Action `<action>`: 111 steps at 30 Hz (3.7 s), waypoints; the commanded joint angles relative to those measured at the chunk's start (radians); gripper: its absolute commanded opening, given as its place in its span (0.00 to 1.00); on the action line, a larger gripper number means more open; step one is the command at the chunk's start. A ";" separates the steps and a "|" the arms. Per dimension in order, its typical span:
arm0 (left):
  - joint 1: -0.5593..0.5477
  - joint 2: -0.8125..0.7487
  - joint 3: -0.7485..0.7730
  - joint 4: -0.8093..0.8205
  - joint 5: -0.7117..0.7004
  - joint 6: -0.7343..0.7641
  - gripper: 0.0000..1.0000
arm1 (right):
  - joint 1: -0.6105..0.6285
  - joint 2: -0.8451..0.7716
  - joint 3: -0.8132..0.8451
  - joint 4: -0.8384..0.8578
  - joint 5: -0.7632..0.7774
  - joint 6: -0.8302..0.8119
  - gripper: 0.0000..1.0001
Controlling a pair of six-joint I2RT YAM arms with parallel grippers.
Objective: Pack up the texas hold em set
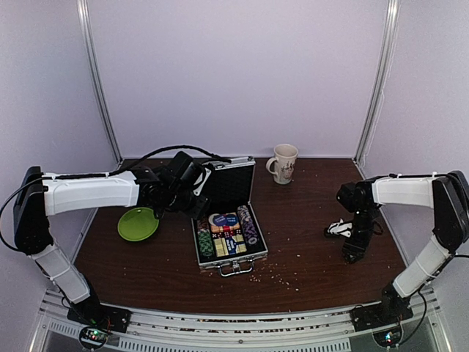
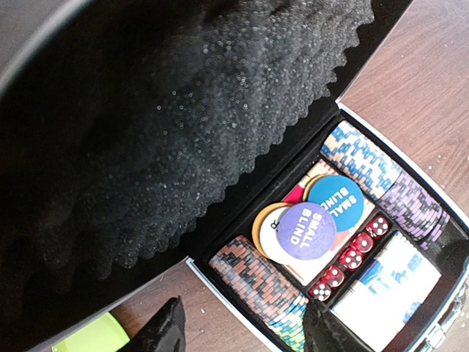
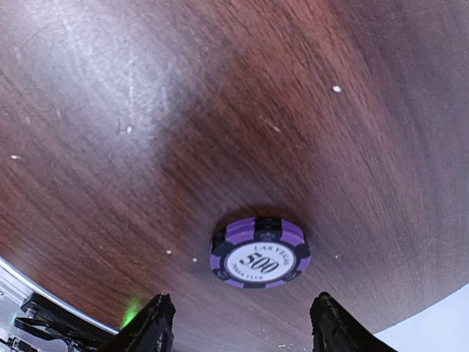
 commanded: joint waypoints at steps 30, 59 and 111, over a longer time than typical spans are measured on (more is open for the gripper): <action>0.010 0.037 0.022 -0.021 0.020 0.004 0.57 | 0.017 0.043 0.033 0.125 0.050 0.076 0.36; 0.010 -0.022 -0.016 -0.048 -0.004 -0.025 0.57 | 0.691 0.294 0.522 0.336 0.121 0.091 0.36; 0.019 -0.043 -0.049 -0.053 0.009 -0.026 0.57 | 0.677 0.367 0.495 0.455 0.197 0.125 0.54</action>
